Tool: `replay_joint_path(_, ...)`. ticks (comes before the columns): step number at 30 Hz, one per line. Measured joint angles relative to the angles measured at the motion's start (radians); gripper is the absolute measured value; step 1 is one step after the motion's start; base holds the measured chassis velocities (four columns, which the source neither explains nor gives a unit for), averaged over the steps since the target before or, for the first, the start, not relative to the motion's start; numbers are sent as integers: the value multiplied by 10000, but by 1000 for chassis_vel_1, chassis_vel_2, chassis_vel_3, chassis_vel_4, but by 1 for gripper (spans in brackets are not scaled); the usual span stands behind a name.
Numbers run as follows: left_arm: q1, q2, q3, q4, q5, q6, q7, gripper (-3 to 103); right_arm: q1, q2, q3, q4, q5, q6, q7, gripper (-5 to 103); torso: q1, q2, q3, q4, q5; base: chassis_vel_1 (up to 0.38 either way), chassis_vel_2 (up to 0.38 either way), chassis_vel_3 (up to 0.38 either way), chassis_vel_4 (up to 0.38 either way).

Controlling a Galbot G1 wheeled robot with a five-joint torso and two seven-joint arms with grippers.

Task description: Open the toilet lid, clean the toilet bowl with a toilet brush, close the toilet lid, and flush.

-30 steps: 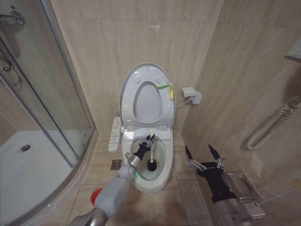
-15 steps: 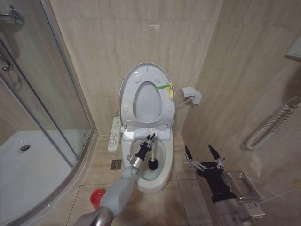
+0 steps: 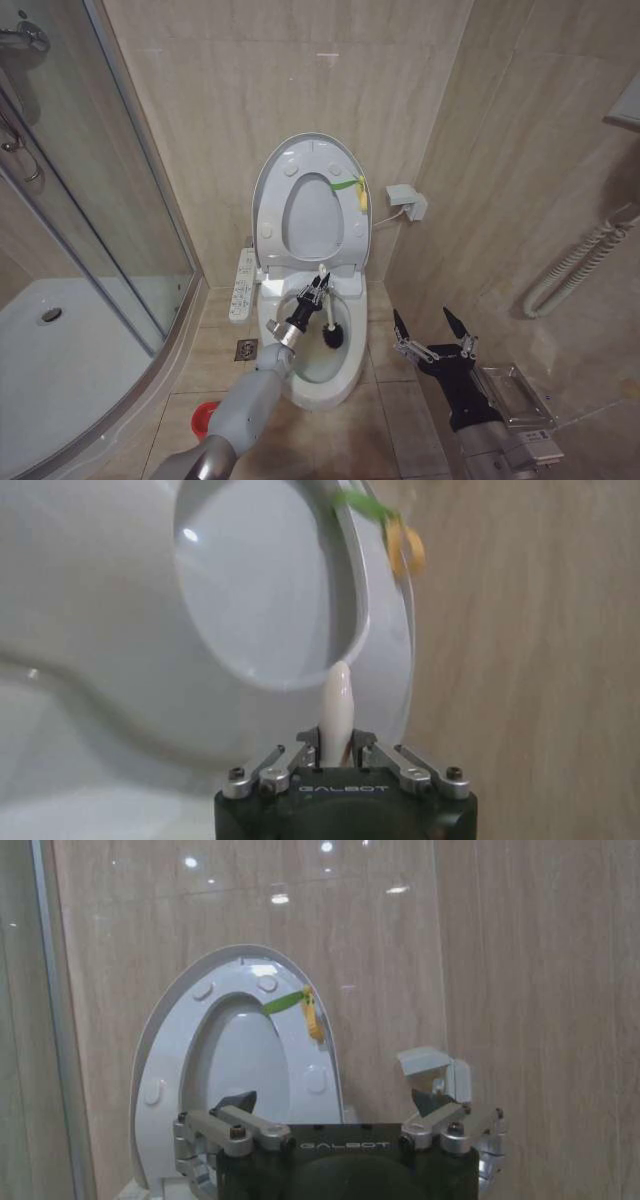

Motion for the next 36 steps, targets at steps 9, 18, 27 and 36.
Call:
replay_joint_path(9,144,59,-329,291,519,-323,463,21,0,0,0,0,0,0,-1,100,0,0,0,2,1,0,0,0,0)
replay_joint_path(18,11,-4,-397,568,633,-352,631,21,0,0,0,0,0,0,0,100,0,0,0,-1,0,0,0,0,0)
replay_joint_path(27,4,-136,-293,244,-64,64,377,21,0,0,0,0,0,0,0,100,0,0,0,3,2,0,0,0,0)
replay_joint_path(36,-226,-383,-360,391,280,301,149,21,0,0,0,0,0,0,0,100,0,0,0,0,1,0,0,0,0)
